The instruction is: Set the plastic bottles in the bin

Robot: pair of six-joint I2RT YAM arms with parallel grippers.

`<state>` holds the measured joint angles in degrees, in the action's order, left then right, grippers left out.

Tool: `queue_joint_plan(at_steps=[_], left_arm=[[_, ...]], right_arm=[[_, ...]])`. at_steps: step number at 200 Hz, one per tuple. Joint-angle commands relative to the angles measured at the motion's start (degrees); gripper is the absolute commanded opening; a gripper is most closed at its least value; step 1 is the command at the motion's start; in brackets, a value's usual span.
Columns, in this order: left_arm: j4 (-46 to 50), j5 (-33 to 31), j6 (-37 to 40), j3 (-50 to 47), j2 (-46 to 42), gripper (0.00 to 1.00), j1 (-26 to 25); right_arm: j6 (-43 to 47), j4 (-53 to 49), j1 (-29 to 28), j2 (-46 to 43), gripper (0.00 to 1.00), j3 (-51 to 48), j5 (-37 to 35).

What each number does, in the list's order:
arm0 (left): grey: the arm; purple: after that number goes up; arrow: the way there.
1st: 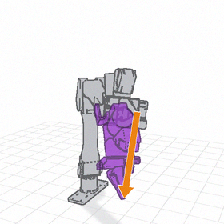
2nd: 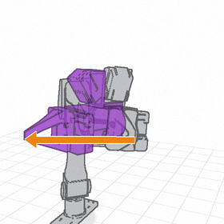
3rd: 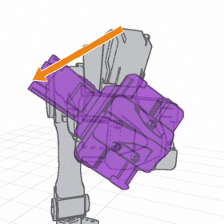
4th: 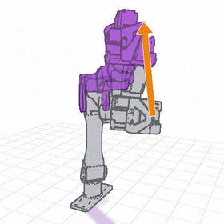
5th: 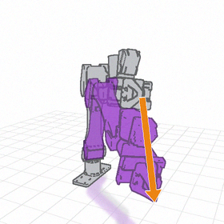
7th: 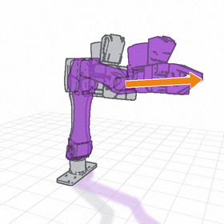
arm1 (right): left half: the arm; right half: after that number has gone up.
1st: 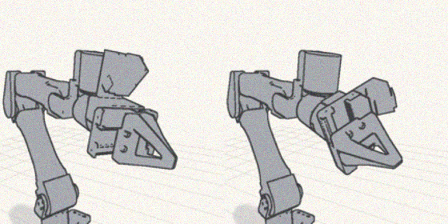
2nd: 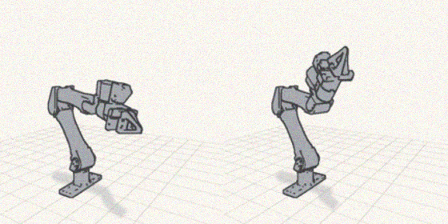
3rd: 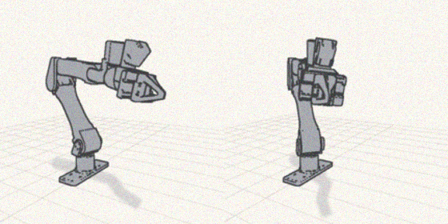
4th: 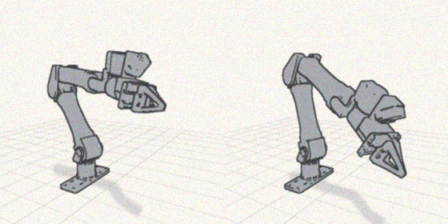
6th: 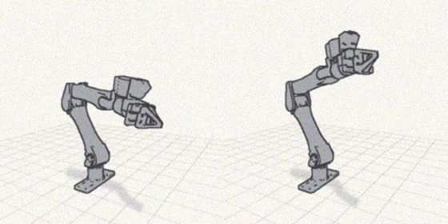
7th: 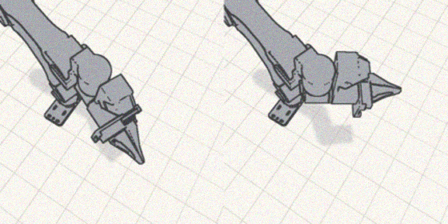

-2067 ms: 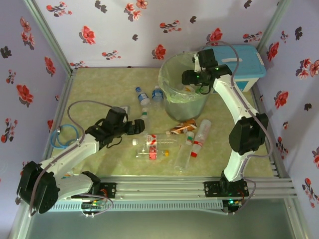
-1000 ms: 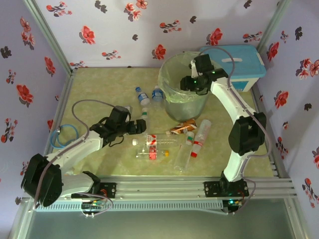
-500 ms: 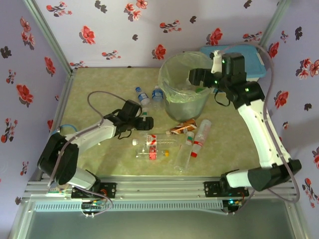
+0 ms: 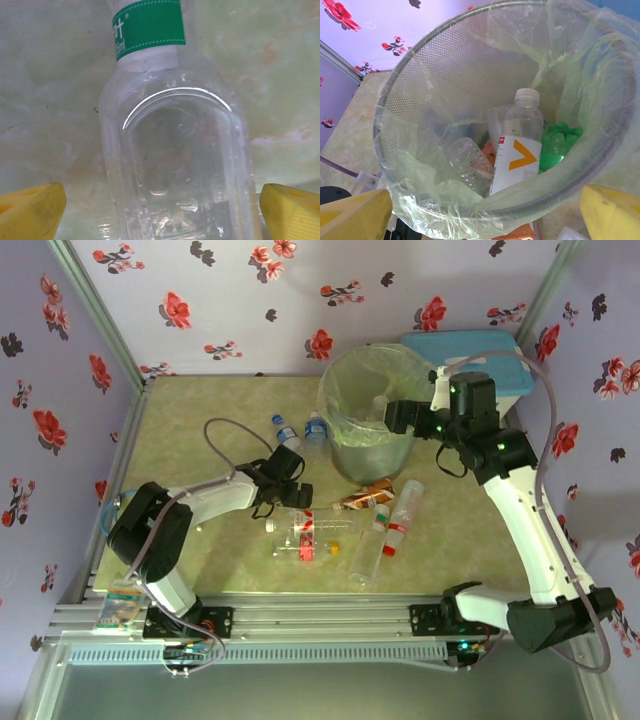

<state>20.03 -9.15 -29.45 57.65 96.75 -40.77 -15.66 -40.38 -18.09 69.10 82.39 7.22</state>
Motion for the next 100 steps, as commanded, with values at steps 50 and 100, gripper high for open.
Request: queue_joint_plan(at_steps=[50, 100], left_arm=[[0.1, -2.7, 0.6, 0.6, -0.1, 0.72, -0.4], [1.3, -3.1, 2.1, 1.6, -3.8, 0.59, 0.9]], right_arm=[[-0.3, 1.2, 0.4, -1.4, 0.97, -1.9, -1.2], [-0.1, 0.8, 0.5, -2.4, 0.97, -1.4, 0.5]])
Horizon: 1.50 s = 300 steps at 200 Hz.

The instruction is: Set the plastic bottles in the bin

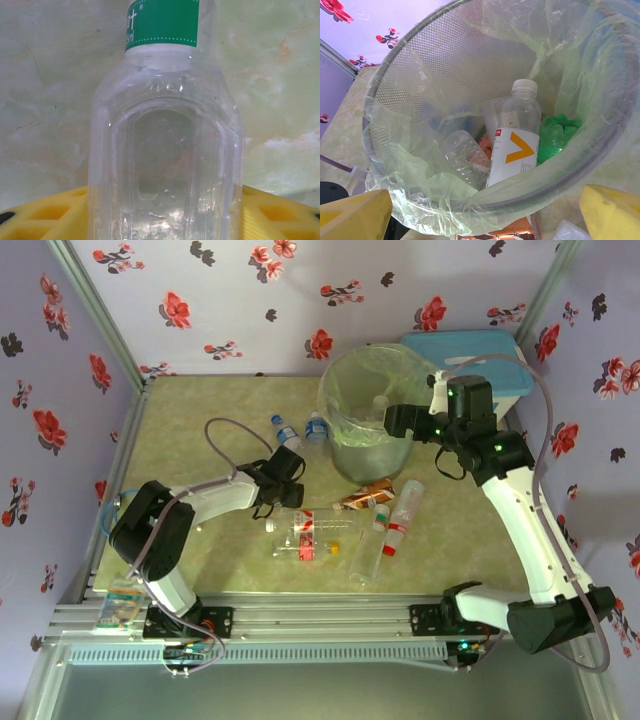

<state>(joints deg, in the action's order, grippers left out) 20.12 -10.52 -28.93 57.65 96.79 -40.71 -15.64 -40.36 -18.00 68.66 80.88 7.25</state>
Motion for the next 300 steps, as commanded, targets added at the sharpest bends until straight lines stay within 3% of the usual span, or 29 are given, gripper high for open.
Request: queue_joint_plan(at_steps=[1, 61, 90, 111, 150, 175, 219, 248, 273, 300], left_arm=[[1.3, -1.7, 1.6, 1.6, -4.0, 0.59, 0.9], [-3.3, 0.6, 5.4, -3.5, -21.1, 0.58, 3.1], [-15.3, 8.4, 3.6, -10.5, -30.7, 0.5, 3.6], [-23.7, 14.0, 1.4, -15.4, -35.5, 0.44, 4.5], [-35.8, 21.1, -2.0, -19.9, -38.5, 0.43, 4.7], [-38.6, 23.5, -3.4, -20.2, -37.8, 0.43, 4.7], [-45.4, 28.5, -5.6, -22.7, -37.5, 0.44, 4.7], [-45.8, 29.4, -5.8, -22.4, -36.8, 0.43, 4.7], [-46.4, 29.8, -5.8, -22.5, -36.5, 0.43, 4.7], [-46.7, 29.7, -5.9, -22.2, -36.3, 0.43, 4.7]], right_arm=[[-0.2, 0.8, 0.4, -2.1, 0.97, 0.1, 0.7], [-5.0, 9.6, -2.6, -4.5, 0.93, -1.3, 15.6], [-1.7, 11.0, -13.9, -3.0, 0.93, 0.1, 13.2], [-4.1, 12.7, -16.4, 0.5, 0.93, 1.0, 12.5], [-13.0, 21.1, -16.7, 7.6, 0.94, 0.2, 14.2], [-14.2, 23.8, -18.2, 12.3, 0.96, 2.1, 17.1], [-14.7, 23.9, -19.6, 18.6, 0.96, 5.0, 15.1], [-15.9, 25.8, -20.0, 21.8, 0.9, 6.9, 17.5], [-16.5, 26.1, -20.1, 23.4, 0.73, 8.2, 18.3], [-16.6, 25.8, -20.2, 24.5, 0.62, 8.7, 19.5]])
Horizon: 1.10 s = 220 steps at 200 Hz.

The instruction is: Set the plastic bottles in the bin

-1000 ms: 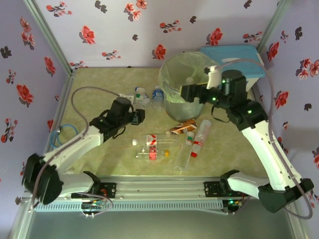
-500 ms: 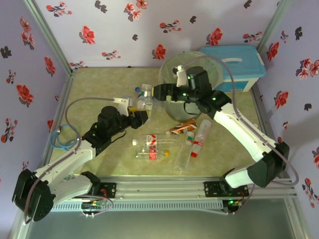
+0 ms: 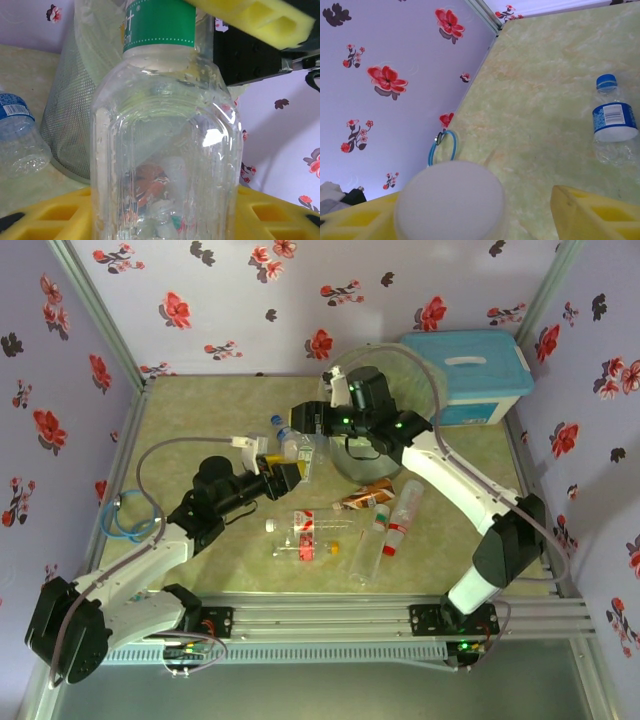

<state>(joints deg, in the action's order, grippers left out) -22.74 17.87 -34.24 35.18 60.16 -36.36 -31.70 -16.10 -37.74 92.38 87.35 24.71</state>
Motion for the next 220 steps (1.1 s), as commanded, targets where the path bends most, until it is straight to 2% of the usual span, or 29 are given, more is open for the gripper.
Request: queue_joint_plan(at_steps=[1, 35, 41, 58, 104, 149, 184, 220], left_arm=[[-3.9, 1.3, -0.6, 0.2, 0.3, 0.43, 0.3], [-3.4, 1.4, -0.8, 0.8, 0.9, 0.44, 0.3], [-3.3, 1.3, -0.8, 0.8, 1.0, 0.48, 0.4], [-3.3, 1.0, -0.8, 0.8, 0.8, 0.66, 0.4], [-1.9, -2.0, -0.5, -1.0, -2.1, 0.94, 1.1], [1.6, -3.6, 0.0, -2.5, -6.3, 0.96, 2.5], [5.9, -5.7, 0.1, -2.6, -7.3, 0.96, 3.0], [8.8, -7.0, 0.4, -2.2, -6.0, 0.95, 3.1]], right_arm=[[-0.6, 1.5, -0.5, 0.8, 0.62, 2.2, 2.1], [-0.4, 1.3, -0.8, 1.2, 0.48, 3.2, 2.3], [-0.1, 1.0, -0.8, 1.2, 0.46, 3.6, 2.3], [1.0, -0.3, -0.8, 1.1, 0.4, 5.4, 1.5], [3.9, -3.1, -0.5, 1.4, 0.33, 10.4, -1.8], [7.3, -6.4, 3.9, 1.0, 0.31, 18.0, -5.8], [4.1, -3.9, 12.5, -1.3, 0.3, 21.2, -2.9], [4.0, -4.9, 20.4, -2.1, 0.3, 21.7, -5.3]])
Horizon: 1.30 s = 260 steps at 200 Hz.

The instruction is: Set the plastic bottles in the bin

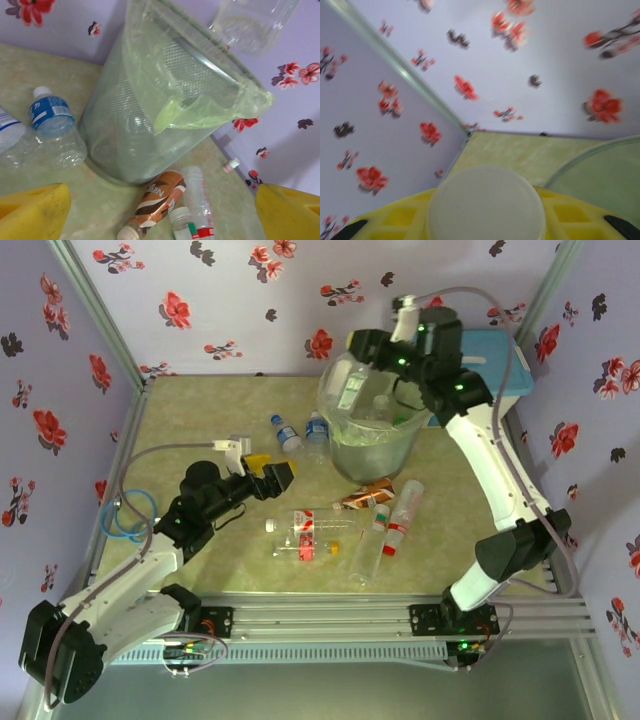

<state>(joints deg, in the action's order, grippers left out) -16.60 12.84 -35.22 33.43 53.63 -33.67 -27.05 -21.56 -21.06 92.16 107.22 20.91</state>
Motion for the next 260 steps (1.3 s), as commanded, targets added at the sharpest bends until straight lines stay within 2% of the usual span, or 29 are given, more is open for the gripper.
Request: queue_joint_plan(at_steps=[1, 35, 65, 112, 133, 170, 260], left_arm=[[2.7, -1.9, 1.4, -0.5, 0.6, 0.95, 0.5], [6.2, -3.2, 1.3, 0.9, 2.1, 0.94, 0.5], [9.2, -4.2, 1.2, 1.4, 2.6, 0.94, 0.5], [11.3, -4.9, 0.7, 0.6, 1.6, 0.94, 0.5], [12.1, -5.6, 0.8, 0.3, 1.0, 0.94, 0.5], [12.5, -6.2, 0.8, 0.3, 1.6, 0.94, 0.7], [12.0, -5.9, 0.3, 0.6, 4.0, 0.94, 0.6]], right_arm=[[-0.6, 0.5, 3.7, -1.9, 0.3, 1.9, -1.5], [0.5, -0.2, 8.5, 0.5, 0.28, 1.2, -5.3], [2.2, -0.8, 9.4, 3.7, 0.27, 1.2, -8.5], [2.2, -1.6, 9.4, 9.4, 0.26, -0.4, -4.1], [2.7, -2.1, 8.5, 10.1, 0.26, -2.6, -2.7], [7.8, -9.3, 5.4, 11.4, 0.27, -4.5, -4.0], [5.6, -4.5, 3.1, 14.3, 0.27, -15.9, -2.7]])
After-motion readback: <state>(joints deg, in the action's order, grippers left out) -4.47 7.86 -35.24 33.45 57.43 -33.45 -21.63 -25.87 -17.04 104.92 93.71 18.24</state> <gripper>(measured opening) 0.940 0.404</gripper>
